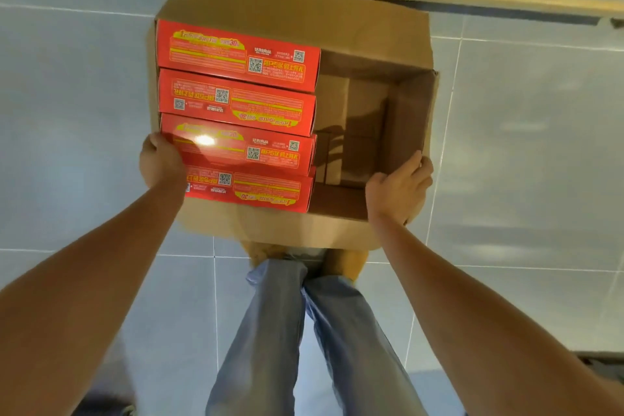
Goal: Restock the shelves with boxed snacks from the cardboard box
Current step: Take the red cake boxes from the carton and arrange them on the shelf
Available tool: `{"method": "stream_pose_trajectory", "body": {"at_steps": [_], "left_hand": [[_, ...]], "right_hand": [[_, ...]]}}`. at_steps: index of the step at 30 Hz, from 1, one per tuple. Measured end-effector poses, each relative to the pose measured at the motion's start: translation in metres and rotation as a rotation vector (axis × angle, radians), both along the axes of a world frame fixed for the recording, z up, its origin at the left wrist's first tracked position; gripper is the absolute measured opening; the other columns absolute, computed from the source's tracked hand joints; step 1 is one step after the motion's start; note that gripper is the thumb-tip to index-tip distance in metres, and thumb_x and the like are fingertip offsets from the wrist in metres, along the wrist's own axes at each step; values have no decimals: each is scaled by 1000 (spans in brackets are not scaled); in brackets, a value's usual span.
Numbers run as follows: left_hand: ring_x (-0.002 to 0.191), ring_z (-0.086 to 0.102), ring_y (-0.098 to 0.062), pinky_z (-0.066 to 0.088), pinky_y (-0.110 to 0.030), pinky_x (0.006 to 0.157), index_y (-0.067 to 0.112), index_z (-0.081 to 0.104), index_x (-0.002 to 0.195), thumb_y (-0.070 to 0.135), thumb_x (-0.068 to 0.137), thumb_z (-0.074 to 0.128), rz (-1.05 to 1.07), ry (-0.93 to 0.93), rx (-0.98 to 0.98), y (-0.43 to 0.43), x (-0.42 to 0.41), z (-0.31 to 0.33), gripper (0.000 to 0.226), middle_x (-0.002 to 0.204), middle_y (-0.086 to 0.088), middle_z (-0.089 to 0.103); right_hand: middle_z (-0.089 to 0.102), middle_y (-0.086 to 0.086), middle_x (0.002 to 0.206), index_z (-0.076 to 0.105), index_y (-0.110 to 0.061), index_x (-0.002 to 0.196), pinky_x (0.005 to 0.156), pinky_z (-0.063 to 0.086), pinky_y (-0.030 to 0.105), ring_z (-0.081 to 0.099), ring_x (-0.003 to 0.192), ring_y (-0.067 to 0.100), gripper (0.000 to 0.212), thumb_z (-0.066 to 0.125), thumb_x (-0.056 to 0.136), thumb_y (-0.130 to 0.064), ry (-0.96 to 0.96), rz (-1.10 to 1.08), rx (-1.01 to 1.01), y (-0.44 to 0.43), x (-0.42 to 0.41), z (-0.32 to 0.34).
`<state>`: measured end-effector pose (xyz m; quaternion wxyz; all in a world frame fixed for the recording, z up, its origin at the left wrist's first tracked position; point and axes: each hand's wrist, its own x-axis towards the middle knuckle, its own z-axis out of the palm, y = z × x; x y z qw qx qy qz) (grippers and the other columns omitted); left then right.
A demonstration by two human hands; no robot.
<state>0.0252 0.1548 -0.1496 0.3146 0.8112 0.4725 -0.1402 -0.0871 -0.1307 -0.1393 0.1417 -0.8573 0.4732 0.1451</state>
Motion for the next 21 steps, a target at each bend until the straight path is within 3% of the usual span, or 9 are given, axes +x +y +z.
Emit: {"method": "stream_pose_trajectory", "body": {"at_steps": [4,7,10,13,16,21], "left_hand": [[73,49,-19,37,-30,70,17,53,76,23,93,26,-30,80,-140,16,11,0,33,73,1,52],[78,56,-21,48,-35,76,24,51,64,27,84,33,10,128,-231,34,14,-4,27,71,5,57],[74,63,-15,53,-30,72,27,56,72,22,91,36,91,134,-379,31,16,5,27,77,8,62],[84,67,-20,55,-38,80,26,63,88,16,92,35,85,144,-442,28,19,9,30,91,3,68],[92,67,-29,54,-45,85,27,65,109,16,92,39,35,140,-417,26,19,4,33,105,-4,69],[85,63,-25,52,-39,84,26,59,124,23,98,45,27,127,-316,18,17,-5,30,103,-2,64]], "right_hand": [[35,16,144,31,-5,141,105,41,45,38,129,33,55,46,88,-8,-14,-89,-14,-4,5,-10],[37,14,144,29,-7,142,107,40,44,40,129,31,52,43,91,-8,5,-155,31,-8,10,-14],[41,12,141,29,-10,141,105,41,43,45,126,30,51,45,93,-7,-5,-203,126,-17,12,-18],[48,9,135,35,-12,136,102,43,41,51,121,29,43,43,94,-5,-26,-269,209,-24,14,-16],[52,7,132,40,-15,131,100,45,40,55,117,29,35,40,97,-7,-33,-272,241,-27,13,-16],[56,8,129,42,-15,128,97,47,41,58,113,31,31,39,98,-8,13,-274,272,-37,12,-19]]}}
